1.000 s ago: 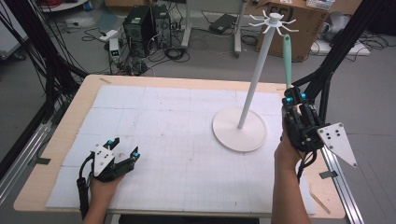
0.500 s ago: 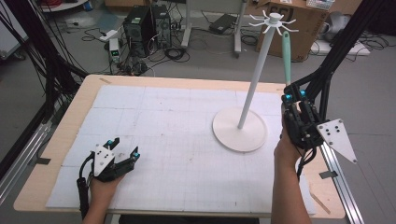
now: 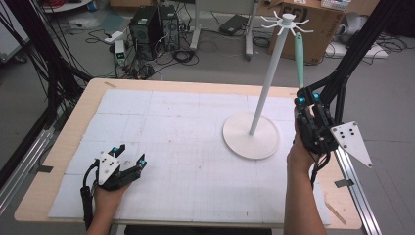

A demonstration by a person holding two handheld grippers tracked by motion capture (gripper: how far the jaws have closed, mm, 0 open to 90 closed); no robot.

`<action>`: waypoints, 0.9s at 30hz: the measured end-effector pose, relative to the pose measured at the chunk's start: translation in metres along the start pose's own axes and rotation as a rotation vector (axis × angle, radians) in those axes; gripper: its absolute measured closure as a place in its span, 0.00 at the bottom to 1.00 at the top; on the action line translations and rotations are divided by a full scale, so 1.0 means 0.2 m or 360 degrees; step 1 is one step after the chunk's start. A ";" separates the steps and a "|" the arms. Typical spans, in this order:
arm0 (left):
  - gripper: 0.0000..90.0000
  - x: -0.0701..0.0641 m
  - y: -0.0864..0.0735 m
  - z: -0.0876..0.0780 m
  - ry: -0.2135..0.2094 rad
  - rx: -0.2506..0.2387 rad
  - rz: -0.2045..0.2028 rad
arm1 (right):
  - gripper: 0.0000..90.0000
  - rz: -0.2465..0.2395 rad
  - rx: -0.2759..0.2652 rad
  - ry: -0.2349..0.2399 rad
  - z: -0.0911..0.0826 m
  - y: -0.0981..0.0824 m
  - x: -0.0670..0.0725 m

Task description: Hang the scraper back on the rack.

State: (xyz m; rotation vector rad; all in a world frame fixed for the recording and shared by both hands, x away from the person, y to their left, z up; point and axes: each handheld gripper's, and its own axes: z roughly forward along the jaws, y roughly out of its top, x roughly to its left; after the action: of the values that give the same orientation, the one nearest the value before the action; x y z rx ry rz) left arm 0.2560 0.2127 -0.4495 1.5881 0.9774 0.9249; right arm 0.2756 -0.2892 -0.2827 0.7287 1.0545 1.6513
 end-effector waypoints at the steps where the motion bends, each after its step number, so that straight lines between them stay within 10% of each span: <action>1: 0.30 0.00 0.00 0.00 0.0002 -0.0001 0.0000 | 0.91 0.0002 0.0000 0.0003 0.00 0.00 0.00; 27: 0.30 0.00 0.00 0.00 0.0002 -0.0002 0.0005 | 0.82 0.0029 0.0074 -0.0007 0.04 -0.04 -0.01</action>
State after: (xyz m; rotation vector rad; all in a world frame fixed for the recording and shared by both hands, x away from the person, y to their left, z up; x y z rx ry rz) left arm 0.2559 0.2126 -0.4495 1.5889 0.9753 0.9283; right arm 0.2857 -0.2882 -0.2868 0.7742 1.0891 1.6445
